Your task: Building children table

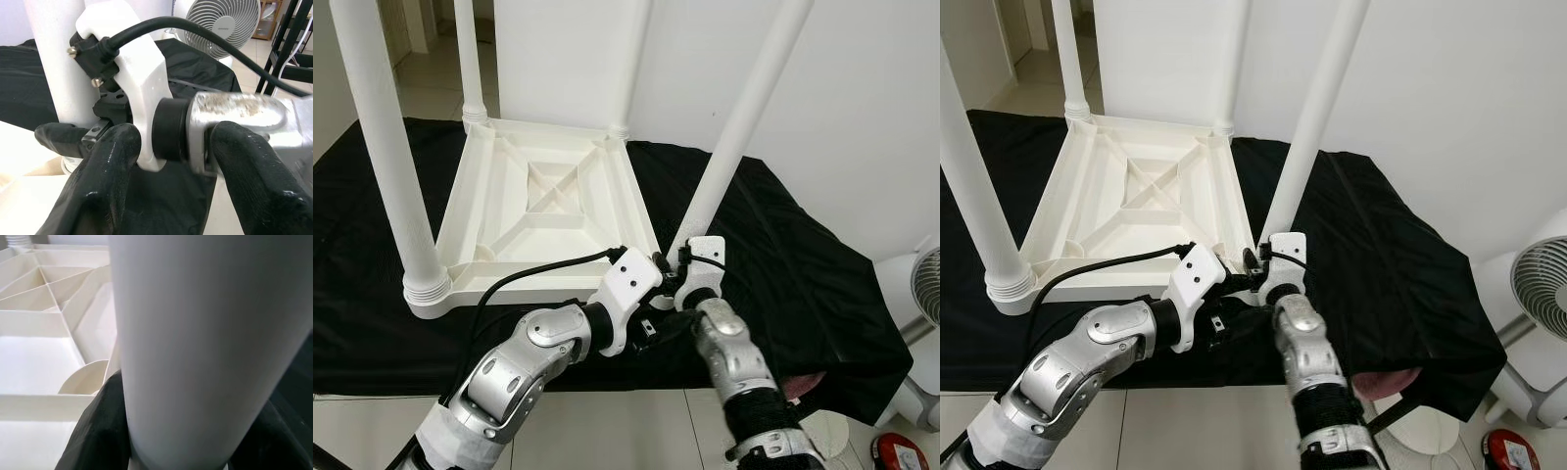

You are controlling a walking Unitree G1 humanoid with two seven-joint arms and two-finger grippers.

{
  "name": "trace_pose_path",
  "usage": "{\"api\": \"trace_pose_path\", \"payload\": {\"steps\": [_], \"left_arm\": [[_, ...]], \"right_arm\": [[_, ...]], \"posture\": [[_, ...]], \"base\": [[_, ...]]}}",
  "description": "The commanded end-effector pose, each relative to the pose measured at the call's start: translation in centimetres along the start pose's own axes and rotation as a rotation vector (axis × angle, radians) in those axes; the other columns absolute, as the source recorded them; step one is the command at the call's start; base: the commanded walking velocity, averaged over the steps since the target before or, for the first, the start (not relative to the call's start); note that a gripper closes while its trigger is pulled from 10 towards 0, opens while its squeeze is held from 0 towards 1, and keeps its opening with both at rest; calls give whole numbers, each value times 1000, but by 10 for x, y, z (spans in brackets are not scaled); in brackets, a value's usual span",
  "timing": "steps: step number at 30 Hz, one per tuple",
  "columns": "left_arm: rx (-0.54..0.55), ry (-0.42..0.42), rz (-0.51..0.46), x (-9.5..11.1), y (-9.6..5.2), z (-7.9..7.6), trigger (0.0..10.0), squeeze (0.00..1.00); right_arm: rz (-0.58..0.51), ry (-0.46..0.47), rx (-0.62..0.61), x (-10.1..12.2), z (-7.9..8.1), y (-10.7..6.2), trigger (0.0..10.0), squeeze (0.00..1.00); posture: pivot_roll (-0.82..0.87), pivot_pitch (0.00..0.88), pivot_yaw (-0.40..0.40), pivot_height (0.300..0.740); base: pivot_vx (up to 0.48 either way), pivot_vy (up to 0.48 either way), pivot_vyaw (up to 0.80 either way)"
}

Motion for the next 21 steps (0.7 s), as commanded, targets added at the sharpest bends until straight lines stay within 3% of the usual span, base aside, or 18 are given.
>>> {"api": "trace_pose_path", "payload": {"steps": [1, 3, 9, 10, 11, 12, 21], "left_arm": [[-36, 5, 4, 1, 2, -7, 10000, 0], [-37, 4, 3, 1, 2, -8, 10000, 0], [-36, 1, 3, 1, 2, -8, 10000, 0], [-35, 1, 2, 1, 3, -8, 10000, 0], [-35, 1, 2, 1, 3, -8, 10000, 0], [-33, 1, 1, 1, 3, -7, 10000, 0], [-33, 1, 0, 1, 3, -7, 10000, 0]], "right_arm": [[16, 28, -82, -1, -6, -2, 10000, 0], [5, 57, -87, 2, 4, -4, 10000, 0], [0, 55, -57, 9, 8, -6, 10000, 0], [-5, 55, -60, 11, 6, -6, 10000, 200], [-5, 55, -60, 11, 6, -6, 10000, 200], [-11, 53, -63, 14, 5, -7, 10000, 1000], [-82, 65, -9, 24, -5, -15, 10000, 1000]], "posture": [[38, 0, -151, 740], [39, 0, -151, 740], [38, 0, -155, 740], [38, 0, -156, 740], [38, 0, -156, 740], [38, 0, -156, 740], [32, 0, -153, 740]], "base": [[0, 0, 0], [0, 0, 0], [0, 0, 0], [0, 0, 0], [0, 0, 0], [0, 0, 0], [0, 0, 0]]}}
Point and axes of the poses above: a point about 5 cm out from each wrist's last joint towards the gripper, its own y axis pointing out of the wrist towards the gripper, its own x axis along the axis of the wrist's last joint, z = x × y, the point moved 4 cm from there along y, pointing out of the wrist towards the gripper, and after that the axes turned 11 degrees about -y, right-handed, at the moved point
